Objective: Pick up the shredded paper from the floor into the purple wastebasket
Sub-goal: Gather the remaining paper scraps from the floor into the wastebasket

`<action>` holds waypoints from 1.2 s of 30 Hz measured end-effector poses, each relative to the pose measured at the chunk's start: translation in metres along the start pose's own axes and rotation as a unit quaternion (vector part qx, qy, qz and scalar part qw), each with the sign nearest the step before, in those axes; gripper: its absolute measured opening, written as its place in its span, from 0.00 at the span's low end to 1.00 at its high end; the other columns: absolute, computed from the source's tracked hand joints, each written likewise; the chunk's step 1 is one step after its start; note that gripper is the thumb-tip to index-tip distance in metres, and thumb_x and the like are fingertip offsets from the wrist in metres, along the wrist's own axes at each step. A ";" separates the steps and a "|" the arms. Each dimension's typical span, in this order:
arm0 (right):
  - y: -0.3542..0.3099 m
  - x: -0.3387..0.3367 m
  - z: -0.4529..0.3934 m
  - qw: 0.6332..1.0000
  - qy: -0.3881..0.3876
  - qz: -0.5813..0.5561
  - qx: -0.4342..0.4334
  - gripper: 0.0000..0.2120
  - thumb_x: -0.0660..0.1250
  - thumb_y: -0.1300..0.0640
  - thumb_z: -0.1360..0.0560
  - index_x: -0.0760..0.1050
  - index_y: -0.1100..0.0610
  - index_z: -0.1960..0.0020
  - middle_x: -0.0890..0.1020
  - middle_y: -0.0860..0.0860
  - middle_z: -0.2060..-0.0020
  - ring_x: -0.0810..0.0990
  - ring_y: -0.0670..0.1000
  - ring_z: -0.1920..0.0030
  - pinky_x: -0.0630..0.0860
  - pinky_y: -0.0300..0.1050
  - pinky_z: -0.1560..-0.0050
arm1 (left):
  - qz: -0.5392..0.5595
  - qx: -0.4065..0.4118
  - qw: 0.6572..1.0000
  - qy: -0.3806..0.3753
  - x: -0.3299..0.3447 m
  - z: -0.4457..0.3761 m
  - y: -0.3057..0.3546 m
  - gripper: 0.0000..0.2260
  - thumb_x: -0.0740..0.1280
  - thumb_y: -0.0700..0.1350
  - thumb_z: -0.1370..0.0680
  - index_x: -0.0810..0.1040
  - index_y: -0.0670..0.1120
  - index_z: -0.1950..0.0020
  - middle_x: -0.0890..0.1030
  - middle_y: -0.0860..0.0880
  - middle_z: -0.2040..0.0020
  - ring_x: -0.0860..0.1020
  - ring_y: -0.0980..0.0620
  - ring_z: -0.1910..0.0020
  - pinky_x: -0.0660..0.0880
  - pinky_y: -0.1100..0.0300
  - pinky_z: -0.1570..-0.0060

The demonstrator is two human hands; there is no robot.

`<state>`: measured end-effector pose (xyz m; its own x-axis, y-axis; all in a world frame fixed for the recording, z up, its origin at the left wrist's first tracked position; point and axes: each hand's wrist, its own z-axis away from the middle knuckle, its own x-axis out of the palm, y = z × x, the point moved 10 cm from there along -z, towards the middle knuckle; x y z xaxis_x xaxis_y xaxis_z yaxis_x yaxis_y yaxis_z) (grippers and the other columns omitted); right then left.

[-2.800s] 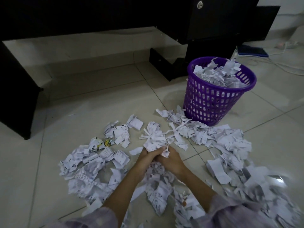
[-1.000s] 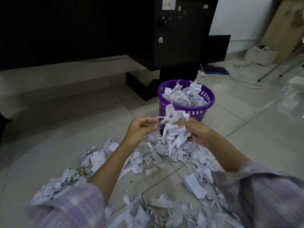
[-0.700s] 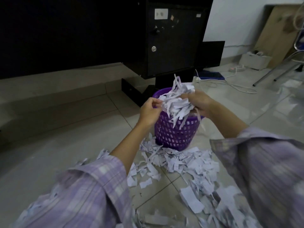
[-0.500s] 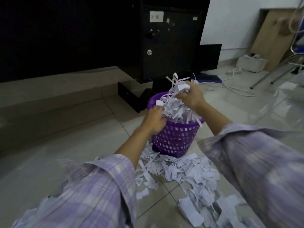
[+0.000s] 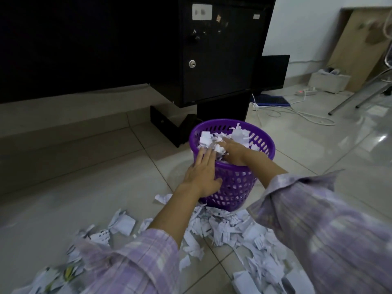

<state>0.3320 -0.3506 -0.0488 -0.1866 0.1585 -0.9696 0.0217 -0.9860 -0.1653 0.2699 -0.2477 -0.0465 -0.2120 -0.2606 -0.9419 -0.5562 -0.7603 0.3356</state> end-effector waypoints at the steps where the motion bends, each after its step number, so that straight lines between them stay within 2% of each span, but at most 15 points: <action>1: 0.001 0.007 -0.005 0.999 -0.028 0.020 0.003 0.30 0.60 0.61 0.20 0.54 0.48 0.22 0.50 0.55 0.22 0.48 0.59 0.22 0.54 0.58 0.25 | 0.002 -0.004 1.000 0.000 0.001 0.001 0.000 0.40 0.62 0.50 0.22 0.37 0.43 0.22 0.36 0.49 0.22 0.34 0.50 0.24 0.55 0.48 0.26; 4: 0.001 0.021 0.000 0.992 -0.114 0.039 0.037 0.25 0.54 0.54 0.18 0.53 0.46 0.22 0.54 0.55 0.23 0.52 0.61 0.23 0.56 0.63 0.27 | -0.003 -0.007 1.000 -0.004 -0.002 0.003 0.000 0.39 0.62 0.48 0.23 0.39 0.46 0.22 0.37 0.50 0.22 0.33 0.51 0.24 0.60 0.47 0.28; 6: 0.004 0.028 0.006 0.984 -0.163 0.028 0.066 0.25 0.51 0.47 0.18 0.52 0.47 0.22 0.58 0.54 0.23 0.59 0.60 0.25 0.60 0.61 0.28 | 0.004 -0.013 1.000 -0.011 -0.003 0.001 -0.001 0.36 0.60 0.47 0.23 0.43 0.48 0.21 0.39 0.51 0.21 0.34 0.51 0.24 0.59 0.44 0.28; 8: 0.007 0.033 0.012 0.974 -0.183 -0.073 0.108 0.26 0.52 0.43 0.20 0.56 0.46 0.23 0.66 0.53 0.26 0.67 0.59 0.29 0.65 0.59 0.30 | 0.013 -0.025 0.999 -0.021 -0.003 -0.001 -0.002 0.34 0.59 0.47 0.24 0.46 0.49 0.21 0.41 0.52 0.21 0.35 0.52 0.23 0.55 0.43 0.28; 10: 0.007 0.033 0.012 0.957 -0.173 -0.193 0.130 0.24 0.53 0.47 0.22 0.65 0.54 0.28 0.75 0.58 0.34 0.76 0.61 0.36 0.71 0.59 0.34 | 0.009 -0.032 0.999 -0.023 -0.005 -0.002 -0.001 0.34 0.59 0.47 0.24 0.46 0.49 0.21 0.42 0.53 0.21 0.35 0.52 0.23 0.53 0.44 0.28; 11: 0.008 0.032 0.011 0.954 -0.165 -0.217 0.128 0.22 0.53 0.51 0.21 0.66 0.58 0.29 0.76 0.60 0.36 0.76 0.62 0.37 0.73 0.57 0.36 | 0.007 -0.035 0.999 -0.024 -0.005 -0.002 0.000 0.34 0.59 0.47 0.24 0.46 0.49 0.21 0.42 0.53 0.21 0.35 0.52 0.23 0.53 0.44 0.28; 14: 0.006 0.021 0.015 0.965 -0.152 -0.179 0.119 0.20 0.54 0.56 0.19 0.58 0.56 0.28 0.71 0.59 0.32 0.71 0.60 0.32 0.71 0.51 0.39 | 0.005 -0.040 0.999 -0.024 -0.004 -0.001 0.001 0.36 0.59 0.47 0.24 0.43 0.49 0.21 0.39 0.53 0.21 0.35 0.52 0.24 0.51 0.45 0.27; 18: -0.003 0.011 0.028 0.983 -0.162 -0.025 0.083 0.17 0.51 0.57 0.17 0.67 0.57 0.30 0.72 0.56 0.32 0.73 0.57 0.35 0.70 0.48 0.39 | 0.005 -0.047 0.998 -0.032 -0.002 0.002 0.002 0.38 0.60 0.47 0.25 0.40 0.50 0.21 0.37 0.52 0.22 0.33 0.51 0.24 0.49 0.45 0.27; 20: -0.006 0.013 0.036 0.979 -0.188 0.008 0.084 0.18 0.51 0.57 0.16 0.65 0.55 0.27 0.71 0.56 0.31 0.73 0.57 0.35 0.71 0.48 0.41 | 0.000 -0.047 0.998 -0.032 -0.002 0.003 0.002 0.39 0.61 0.47 0.25 0.39 0.50 0.22 0.36 0.52 0.22 0.33 0.51 0.24 0.49 0.45 0.27; 25: 0.005 0.032 0.037 0.957 -0.267 -0.007 0.116 0.20 0.56 0.50 0.19 0.70 0.57 0.31 0.77 0.54 0.38 0.77 0.56 0.39 0.72 0.54 0.34 | 0.003 -0.040 0.999 -0.033 -0.003 0.005 0.003 0.39 0.61 0.47 0.25 0.39 0.51 0.22 0.37 0.52 0.22 0.34 0.51 0.24 0.49 0.45 0.26; 29: 0.001 0.028 0.027 0.950 -0.172 -0.216 0.146 0.19 0.55 0.47 0.21 0.71 0.54 0.34 0.79 0.52 0.41 0.77 0.55 0.43 0.70 0.53 0.35 | -0.004 -0.039 0.999 -0.029 -0.003 0.003 0.003 0.40 0.62 0.47 0.26 0.40 0.50 0.21 0.38 0.51 0.21 0.34 0.51 0.23 0.53 0.46 0.27; 31: 0.000 0.025 0.024 0.938 -0.149 -0.282 0.138 0.16 0.54 0.51 0.20 0.72 0.54 0.37 0.81 0.54 0.45 0.79 0.53 0.49 0.73 0.50 0.40 | -0.004 -0.041 0.999 -0.023 -0.004 0.001 0.002 0.40 0.62 0.47 0.26 0.40 0.50 0.22 0.38 0.51 0.21 0.35 0.50 0.23 0.54 0.46 0.28; 33: 0.003 0.022 0.027 0.946 -0.128 -0.263 0.143 0.12 0.56 0.57 0.21 0.75 0.56 0.42 0.81 0.55 0.54 0.79 0.52 0.60 0.75 0.45 0.54 | -0.007 -0.042 0.999 -0.028 -0.004 0.001 0.003 0.41 0.62 0.47 0.27 0.39 0.50 0.22 0.38 0.51 0.21 0.35 0.50 0.23 0.54 0.46 0.28; 34: 0.006 0.017 0.024 0.962 -0.098 -0.218 0.135 0.12 0.57 0.59 0.21 0.76 0.58 0.43 0.81 0.56 0.54 0.78 0.53 0.59 0.73 0.44 0.55 | -0.014 -0.044 0.998 -0.031 -0.003 0.001 0.003 0.41 0.62 0.47 0.27 0.39 0.49 0.22 0.38 0.51 0.21 0.35 0.50 0.23 0.54 0.46 0.28; 36: 0.010 0.000 0.022 0.990 -0.025 -0.090 0.109 0.13 0.60 0.58 0.23 0.79 0.57 0.43 0.80 0.55 0.46 0.77 0.55 0.48 0.72 0.46 0.48 | -0.030 -0.045 0.998 -0.036 -0.002 0.001 0.004 0.41 0.62 0.48 0.27 0.40 0.49 0.22 0.39 0.50 0.21 0.35 0.49 0.23 0.55 0.46 0.28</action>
<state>0.3104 -0.3617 -0.0466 -0.2169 0.3343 -0.9172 -0.2277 -0.9309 -0.2855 0.2672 -0.2497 -0.0427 -0.2393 -0.1730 -0.9554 -0.4964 -0.8239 0.2735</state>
